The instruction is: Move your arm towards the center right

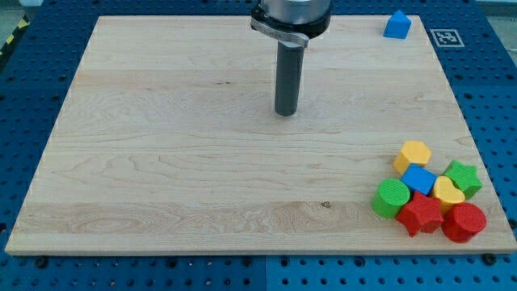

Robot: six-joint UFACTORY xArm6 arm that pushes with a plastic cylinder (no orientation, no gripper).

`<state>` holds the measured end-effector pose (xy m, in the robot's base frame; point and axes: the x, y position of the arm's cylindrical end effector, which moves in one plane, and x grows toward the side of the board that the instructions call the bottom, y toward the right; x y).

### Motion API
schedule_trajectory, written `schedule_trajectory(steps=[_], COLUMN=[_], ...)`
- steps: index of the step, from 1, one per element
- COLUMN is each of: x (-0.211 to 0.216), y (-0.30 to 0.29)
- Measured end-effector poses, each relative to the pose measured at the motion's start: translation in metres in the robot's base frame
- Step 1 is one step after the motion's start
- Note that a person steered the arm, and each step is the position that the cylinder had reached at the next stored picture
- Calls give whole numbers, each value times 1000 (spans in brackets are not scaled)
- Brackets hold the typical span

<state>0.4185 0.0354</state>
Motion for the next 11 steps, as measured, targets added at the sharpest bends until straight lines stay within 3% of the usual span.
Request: schedule_trajectory(steps=[9,11], x=[-24,-30], y=[0,68])
